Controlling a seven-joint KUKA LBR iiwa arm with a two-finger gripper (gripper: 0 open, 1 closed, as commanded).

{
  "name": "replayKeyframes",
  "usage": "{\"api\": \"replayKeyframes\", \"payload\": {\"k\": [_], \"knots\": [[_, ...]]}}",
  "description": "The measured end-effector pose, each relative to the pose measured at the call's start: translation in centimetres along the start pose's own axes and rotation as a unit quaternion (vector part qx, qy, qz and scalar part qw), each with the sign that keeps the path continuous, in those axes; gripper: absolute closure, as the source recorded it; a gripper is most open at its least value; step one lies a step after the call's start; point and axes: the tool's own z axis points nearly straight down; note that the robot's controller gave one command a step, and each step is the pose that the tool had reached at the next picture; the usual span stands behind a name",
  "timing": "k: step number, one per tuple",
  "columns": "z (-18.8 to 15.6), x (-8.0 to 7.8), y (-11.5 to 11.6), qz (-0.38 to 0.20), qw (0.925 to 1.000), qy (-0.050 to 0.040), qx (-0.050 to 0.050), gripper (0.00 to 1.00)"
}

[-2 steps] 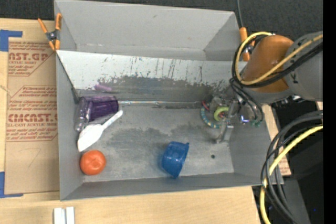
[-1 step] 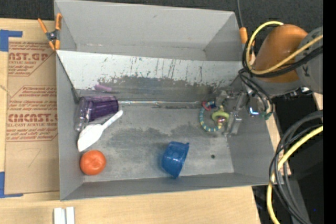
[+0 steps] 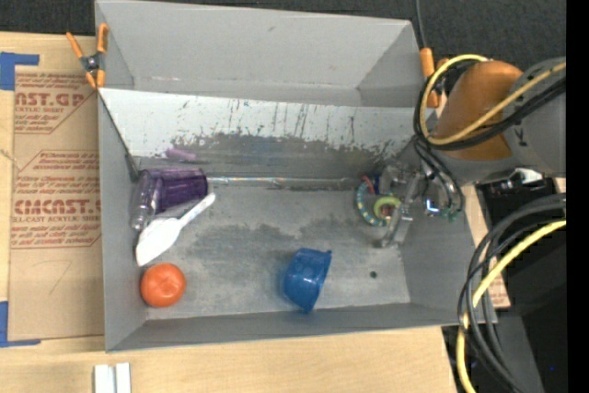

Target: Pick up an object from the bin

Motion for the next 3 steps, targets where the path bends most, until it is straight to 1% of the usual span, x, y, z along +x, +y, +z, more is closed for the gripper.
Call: {"api": "replayKeyframes", "payload": {"k": [1,3], "knots": [[-0.24,-0.42,0.53,0.07,0.9975,0.0014,-0.007,1.0],[-0.69,-0.36,0.56,0.07,0.9975,0.0017,-0.007,1.0]]}}
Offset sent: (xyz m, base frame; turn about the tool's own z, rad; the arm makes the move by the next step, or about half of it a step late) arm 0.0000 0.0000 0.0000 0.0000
